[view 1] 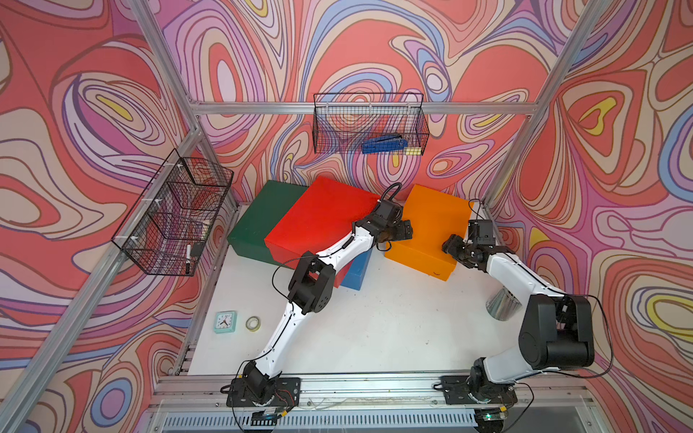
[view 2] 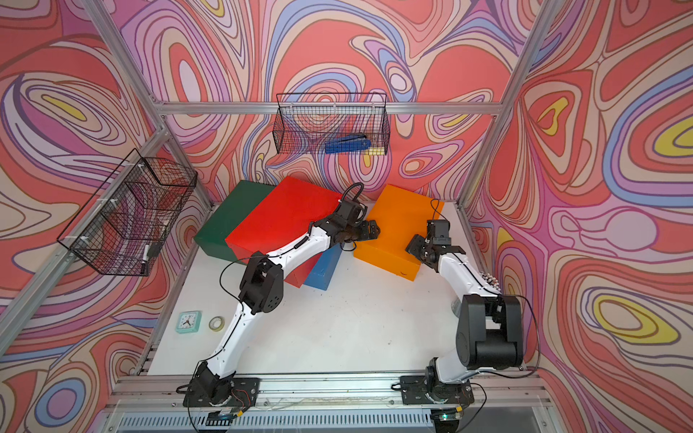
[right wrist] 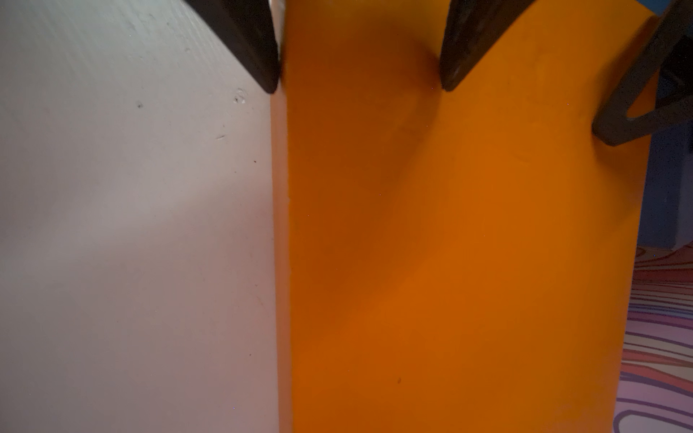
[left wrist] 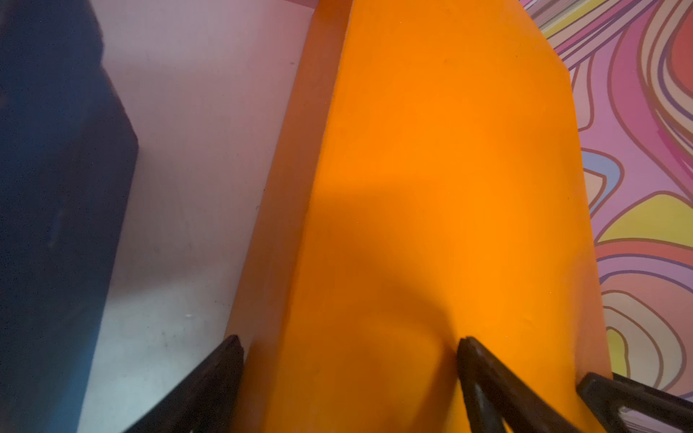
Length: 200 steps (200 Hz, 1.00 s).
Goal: Stack the shoeboxes
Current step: Move the shoebox to the center of the board.
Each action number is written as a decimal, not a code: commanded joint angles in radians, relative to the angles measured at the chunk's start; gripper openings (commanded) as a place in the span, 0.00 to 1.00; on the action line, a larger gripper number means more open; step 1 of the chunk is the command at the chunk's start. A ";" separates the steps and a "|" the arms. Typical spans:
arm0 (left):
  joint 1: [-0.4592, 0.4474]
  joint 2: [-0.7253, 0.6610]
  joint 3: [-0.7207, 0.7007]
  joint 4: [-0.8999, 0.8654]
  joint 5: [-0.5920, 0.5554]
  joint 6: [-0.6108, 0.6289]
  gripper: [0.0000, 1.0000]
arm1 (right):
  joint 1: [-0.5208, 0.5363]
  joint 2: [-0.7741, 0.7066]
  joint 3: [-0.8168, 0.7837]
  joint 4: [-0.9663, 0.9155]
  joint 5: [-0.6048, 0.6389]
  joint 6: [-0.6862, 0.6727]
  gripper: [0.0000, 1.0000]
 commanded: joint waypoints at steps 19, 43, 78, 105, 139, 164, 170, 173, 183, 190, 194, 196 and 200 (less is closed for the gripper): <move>-0.056 -0.142 -0.156 0.043 0.003 -0.022 0.88 | 0.072 -0.072 -0.102 -0.113 -0.072 0.002 0.68; -0.071 -0.198 -0.242 0.052 -0.009 -0.031 0.88 | 0.104 -0.141 -0.149 -0.147 -0.059 0.012 0.67; -0.097 -0.274 -0.343 0.038 -0.030 -0.034 0.88 | 0.141 -0.250 -0.200 -0.201 -0.052 0.032 0.68; -0.107 -0.334 -0.411 0.046 -0.061 -0.022 0.89 | 0.142 -0.292 -0.209 -0.240 0.008 0.025 0.72; -0.104 -0.337 -0.344 0.008 -0.099 0.022 0.92 | 0.112 -0.239 -0.144 -0.241 0.045 -0.014 0.75; -0.096 -0.293 -0.231 -0.041 -0.112 0.055 0.93 | 0.063 -0.169 -0.088 -0.206 0.025 -0.042 0.76; -0.091 -0.281 -0.205 -0.052 -0.113 0.059 0.94 | 0.050 -0.146 -0.071 -0.204 0.022 -0.050 0.78; -0.089 -0.273 -0.192 -0.057 -0.114 0.062 0.94 | 0.044 -0.134 -0.062 -0.203 0.022 -0.052 0.78; -0.080 -0.246 -0.149 -0.073 -0.108 0.067 0.95 | 0.029 -0.099 -0.044 -0.181 0.013 -0.060 0.78; -0.073 -0.227 -0.120 -0.083 -0.105 0.069 0.95 | 0.020 -0.076 -0.035 -0.160 0.002 -0.060 0.78; -0.067 -0.215 -0.106 -0.087 -0.101 0.071 0.96 | 0.017 -0.063 -0.032 -0.147 -0.005 -0.058 0.78; -0.066 -0.211 -0.098 -0.089 -0.098 0.070 0.96 | 0.016 -0.058 -0.031 -0.142 -0.008 -0.058 0.79; -0.061 -0.198 -0.085 -0.091 -0.093 0.072 0.96 | 0.012 -0.046 -0.028 -0.129 -0.012 -0.057 0.79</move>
